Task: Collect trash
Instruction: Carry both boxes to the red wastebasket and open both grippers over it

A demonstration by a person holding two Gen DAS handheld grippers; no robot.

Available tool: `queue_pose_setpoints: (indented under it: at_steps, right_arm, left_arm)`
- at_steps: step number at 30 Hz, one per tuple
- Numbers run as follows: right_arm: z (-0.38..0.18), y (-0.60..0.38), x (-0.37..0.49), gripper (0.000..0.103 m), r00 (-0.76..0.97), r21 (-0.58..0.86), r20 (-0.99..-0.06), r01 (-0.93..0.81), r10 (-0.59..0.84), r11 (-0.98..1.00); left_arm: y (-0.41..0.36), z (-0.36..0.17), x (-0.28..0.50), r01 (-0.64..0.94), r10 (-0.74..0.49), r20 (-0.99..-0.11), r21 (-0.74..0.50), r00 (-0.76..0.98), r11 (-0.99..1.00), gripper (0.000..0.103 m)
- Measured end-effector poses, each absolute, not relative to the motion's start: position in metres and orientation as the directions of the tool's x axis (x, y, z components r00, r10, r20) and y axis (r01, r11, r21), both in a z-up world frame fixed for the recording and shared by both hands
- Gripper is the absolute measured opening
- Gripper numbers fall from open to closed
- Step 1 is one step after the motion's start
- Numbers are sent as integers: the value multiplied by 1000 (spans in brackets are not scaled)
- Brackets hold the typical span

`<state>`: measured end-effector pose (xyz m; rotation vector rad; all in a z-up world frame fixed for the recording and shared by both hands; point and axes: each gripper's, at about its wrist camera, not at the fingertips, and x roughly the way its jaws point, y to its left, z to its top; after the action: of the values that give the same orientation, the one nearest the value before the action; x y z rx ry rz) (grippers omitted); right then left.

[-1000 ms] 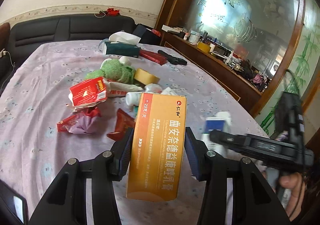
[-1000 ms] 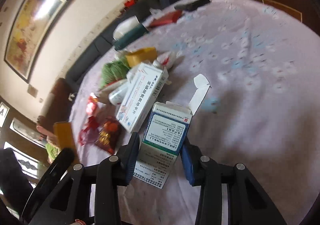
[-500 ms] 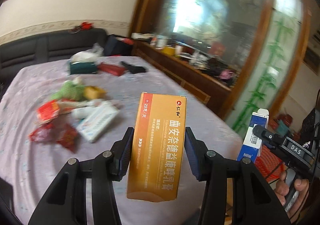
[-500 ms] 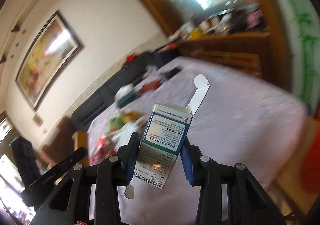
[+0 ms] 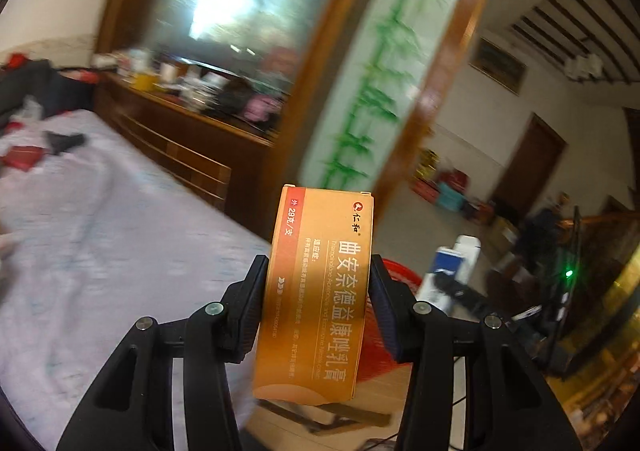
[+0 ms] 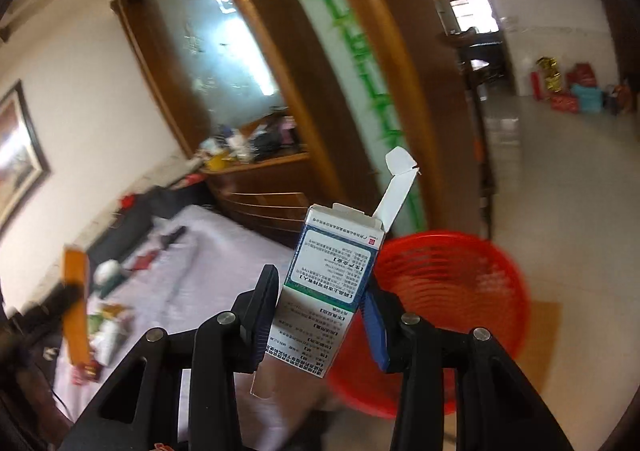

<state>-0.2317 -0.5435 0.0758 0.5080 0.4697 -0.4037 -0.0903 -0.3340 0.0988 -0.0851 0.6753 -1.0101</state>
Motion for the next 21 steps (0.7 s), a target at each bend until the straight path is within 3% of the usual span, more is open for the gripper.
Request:
queue_pose_setpoints:
  at_steps: [4,10,21]
  right_arm:
    - [68,-568,-235,43,770,295,-550,542,-324,787]
    - [49,-590,-249,43,745,274,-587,551,-317,789]
    - [41,-606,-257,43,737,277,-605,549,-301,789]
  left_arm:
    - [-396,85,-90,794,-825,-511,-384,242,471,48]
    - [-466,52,-82,801,-817,-562,-427,127,418,48]
    - [-500,30,-83,804,-794,-601,-426,92,416,48]
